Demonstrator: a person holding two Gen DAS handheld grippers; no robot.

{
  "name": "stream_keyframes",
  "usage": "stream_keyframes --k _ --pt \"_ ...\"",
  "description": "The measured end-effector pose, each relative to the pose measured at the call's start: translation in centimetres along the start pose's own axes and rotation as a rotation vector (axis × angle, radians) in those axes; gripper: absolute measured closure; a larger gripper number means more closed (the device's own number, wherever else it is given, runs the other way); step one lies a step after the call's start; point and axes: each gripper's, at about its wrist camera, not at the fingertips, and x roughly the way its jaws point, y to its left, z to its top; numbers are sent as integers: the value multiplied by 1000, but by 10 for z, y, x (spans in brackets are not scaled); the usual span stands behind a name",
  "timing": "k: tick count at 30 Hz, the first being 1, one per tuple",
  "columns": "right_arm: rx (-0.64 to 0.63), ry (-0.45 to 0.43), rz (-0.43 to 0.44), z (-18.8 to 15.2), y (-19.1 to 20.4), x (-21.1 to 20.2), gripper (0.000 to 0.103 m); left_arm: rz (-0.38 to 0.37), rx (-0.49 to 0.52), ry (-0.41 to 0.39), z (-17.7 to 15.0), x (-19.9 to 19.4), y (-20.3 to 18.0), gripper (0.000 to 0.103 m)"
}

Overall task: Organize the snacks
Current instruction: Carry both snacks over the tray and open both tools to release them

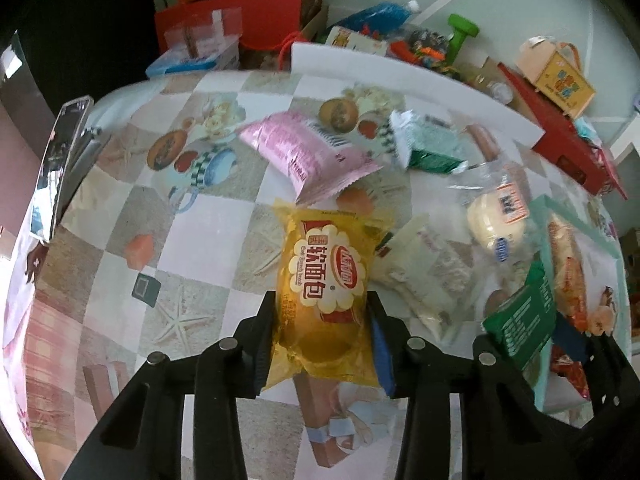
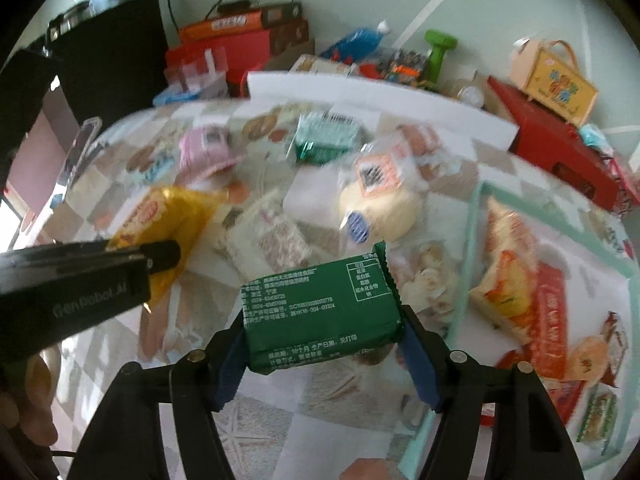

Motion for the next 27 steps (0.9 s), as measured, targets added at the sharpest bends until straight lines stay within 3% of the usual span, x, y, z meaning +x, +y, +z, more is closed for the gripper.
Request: stream_keyframes --k 11,27 --pt "38 -69 -17 6 -11 -27 31 -45 38 -96 0 -43 -11 60" --pt "120 -121 -38 6 -38 -48 31 -79 55 -161 2 -68 -24 60"
